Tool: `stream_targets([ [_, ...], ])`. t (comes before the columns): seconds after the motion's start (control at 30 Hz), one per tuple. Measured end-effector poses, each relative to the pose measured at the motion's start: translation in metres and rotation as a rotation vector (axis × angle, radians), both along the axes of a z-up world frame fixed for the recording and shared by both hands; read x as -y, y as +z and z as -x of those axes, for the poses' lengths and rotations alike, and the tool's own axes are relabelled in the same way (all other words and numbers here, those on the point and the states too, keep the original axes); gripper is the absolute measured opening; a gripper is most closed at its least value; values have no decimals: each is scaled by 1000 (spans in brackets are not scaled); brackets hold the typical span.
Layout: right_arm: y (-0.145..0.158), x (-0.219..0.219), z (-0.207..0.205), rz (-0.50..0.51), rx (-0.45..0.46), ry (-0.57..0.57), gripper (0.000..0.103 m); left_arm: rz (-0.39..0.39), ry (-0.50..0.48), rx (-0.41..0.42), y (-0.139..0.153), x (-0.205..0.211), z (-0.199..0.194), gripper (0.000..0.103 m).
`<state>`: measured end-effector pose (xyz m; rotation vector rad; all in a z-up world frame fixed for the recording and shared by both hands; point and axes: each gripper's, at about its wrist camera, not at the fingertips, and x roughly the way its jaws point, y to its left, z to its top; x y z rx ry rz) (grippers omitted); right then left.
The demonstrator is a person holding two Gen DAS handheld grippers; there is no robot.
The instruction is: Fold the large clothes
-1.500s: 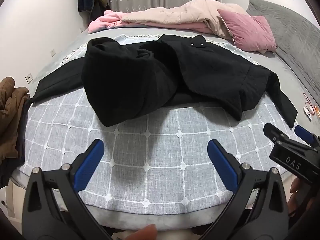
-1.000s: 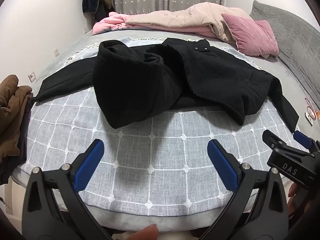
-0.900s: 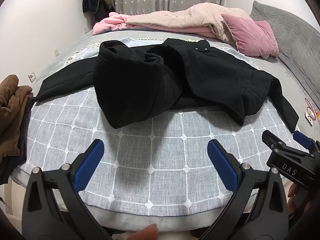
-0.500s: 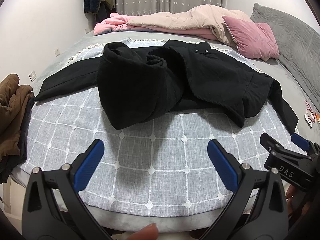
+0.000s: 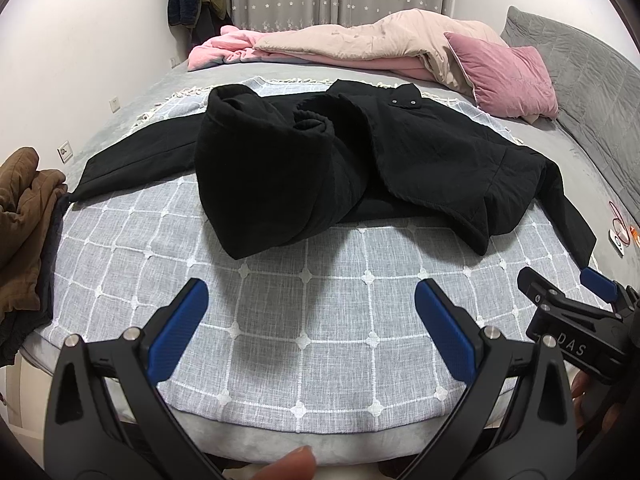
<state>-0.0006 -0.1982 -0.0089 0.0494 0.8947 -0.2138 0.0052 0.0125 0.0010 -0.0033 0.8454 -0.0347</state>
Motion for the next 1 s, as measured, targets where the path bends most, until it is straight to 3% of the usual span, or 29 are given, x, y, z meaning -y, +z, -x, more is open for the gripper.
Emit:
stream_targets([
  [1.0,1,-2,0,-7,0,4,103,3,8,15,4,-1,1,102],
])
